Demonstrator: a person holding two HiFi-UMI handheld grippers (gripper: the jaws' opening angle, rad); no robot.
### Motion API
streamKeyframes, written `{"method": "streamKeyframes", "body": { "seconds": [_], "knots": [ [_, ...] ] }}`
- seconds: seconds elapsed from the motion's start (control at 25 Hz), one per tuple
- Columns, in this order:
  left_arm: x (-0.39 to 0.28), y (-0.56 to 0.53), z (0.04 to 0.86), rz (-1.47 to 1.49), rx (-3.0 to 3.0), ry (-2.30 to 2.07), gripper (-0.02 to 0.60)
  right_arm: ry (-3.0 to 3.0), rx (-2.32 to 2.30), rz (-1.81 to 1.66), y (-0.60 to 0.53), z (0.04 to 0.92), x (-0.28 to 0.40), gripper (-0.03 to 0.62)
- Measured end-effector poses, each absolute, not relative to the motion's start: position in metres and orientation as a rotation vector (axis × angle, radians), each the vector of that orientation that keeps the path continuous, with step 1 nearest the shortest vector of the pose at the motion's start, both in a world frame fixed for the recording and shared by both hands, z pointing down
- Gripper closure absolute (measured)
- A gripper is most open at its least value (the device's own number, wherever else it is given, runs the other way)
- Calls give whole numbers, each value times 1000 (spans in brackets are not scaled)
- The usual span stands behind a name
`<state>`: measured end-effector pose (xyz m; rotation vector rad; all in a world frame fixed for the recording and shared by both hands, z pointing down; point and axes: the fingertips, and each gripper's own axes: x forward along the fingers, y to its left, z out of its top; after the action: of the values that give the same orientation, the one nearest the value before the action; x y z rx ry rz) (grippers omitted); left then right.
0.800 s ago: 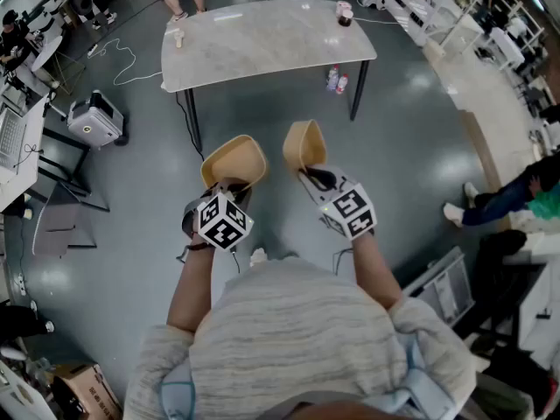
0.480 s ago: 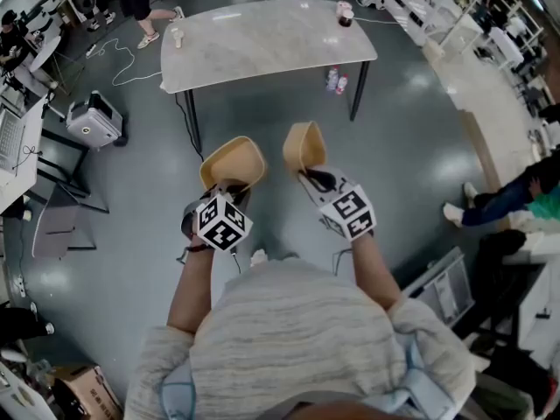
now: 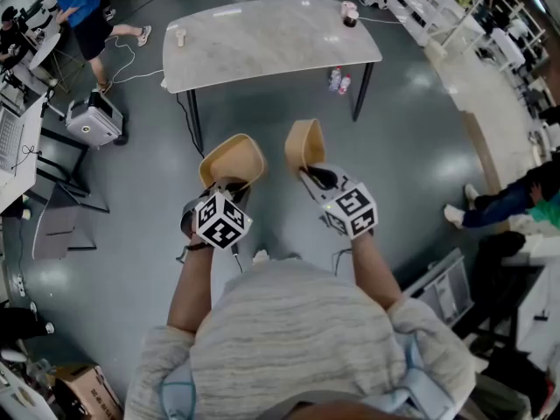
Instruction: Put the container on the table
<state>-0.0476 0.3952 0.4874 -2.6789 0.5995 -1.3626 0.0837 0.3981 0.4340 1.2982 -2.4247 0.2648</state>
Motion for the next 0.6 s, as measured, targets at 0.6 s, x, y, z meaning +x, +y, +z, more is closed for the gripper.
{"method": "streamKeyframes", "body": {
  "seconds": [0.6],
  "knots": [
    [-63,335,495,-1342,-2725,586,578,-2361,1266,285,339,452,58,572]
  ]
}}
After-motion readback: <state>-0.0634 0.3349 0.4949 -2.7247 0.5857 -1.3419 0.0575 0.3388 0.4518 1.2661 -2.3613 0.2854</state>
